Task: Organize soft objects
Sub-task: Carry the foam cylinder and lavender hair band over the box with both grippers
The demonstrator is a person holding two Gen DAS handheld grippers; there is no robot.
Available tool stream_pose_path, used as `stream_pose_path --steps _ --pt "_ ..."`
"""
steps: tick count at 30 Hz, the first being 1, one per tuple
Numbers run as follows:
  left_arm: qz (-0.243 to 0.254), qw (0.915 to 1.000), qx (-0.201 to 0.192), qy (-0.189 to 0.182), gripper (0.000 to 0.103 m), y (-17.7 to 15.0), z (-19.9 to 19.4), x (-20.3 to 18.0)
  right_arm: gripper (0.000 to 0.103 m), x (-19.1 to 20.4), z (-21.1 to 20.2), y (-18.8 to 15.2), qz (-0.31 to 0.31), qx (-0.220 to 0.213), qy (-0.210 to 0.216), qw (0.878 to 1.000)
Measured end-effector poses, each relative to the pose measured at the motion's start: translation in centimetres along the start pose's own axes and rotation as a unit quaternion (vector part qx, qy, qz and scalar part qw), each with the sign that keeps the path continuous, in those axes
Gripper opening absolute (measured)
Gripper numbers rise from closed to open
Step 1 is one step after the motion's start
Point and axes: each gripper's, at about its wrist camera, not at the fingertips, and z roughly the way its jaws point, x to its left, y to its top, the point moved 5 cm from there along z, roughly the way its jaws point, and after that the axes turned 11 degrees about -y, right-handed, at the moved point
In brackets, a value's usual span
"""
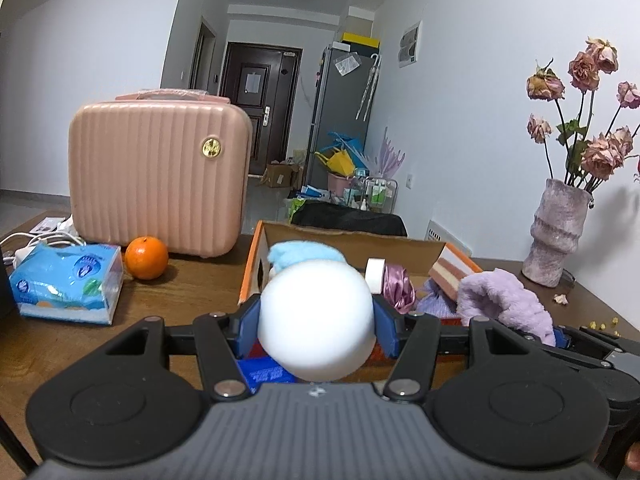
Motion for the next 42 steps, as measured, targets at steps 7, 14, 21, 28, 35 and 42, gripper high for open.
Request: stream_pose_path --steps 7,14,21,28,35,42 --pt "0.008 0.9998 -0.018 -0.003 0.058 1.4 1.5 -1.2 0.033 0.5 1.0 1.5 0.007 -0.019 -0.003 1.000" --pt "0.010 0.9992 -0.039 -0.004 0.058 3.0 3.3 -1.7 0.033 1.1 2.5 2.7 0.008 -0.031 -0.008 0.999" --pt "0.007 0.9988 -0.049 0.001 0.058 4.3 5.2 -1.6 0.033 1.0 4.7 4.0 0.018 -0.035 -0.015 0.999" --pt "0.007 0.9987 -0.051 0.002 0.058 5.1 7.1 -1.8 0.033 0.6 6.5 4.9 0.022 -0.036 -0.022 0.999" --pt "0.007 0.9990 -0.044 0.003 0.058 5.6 9.6 -1.5 0.033 0.8 8.4 5.5 0.025 -0.036 -0.028 0.999" --pt "0.007 0.9991 -0.040 0.007 0.058 6.0 11.7 -0.9 0.033 1.1 10.3 5.7 0.020 -0.033 -0.035 0.999"
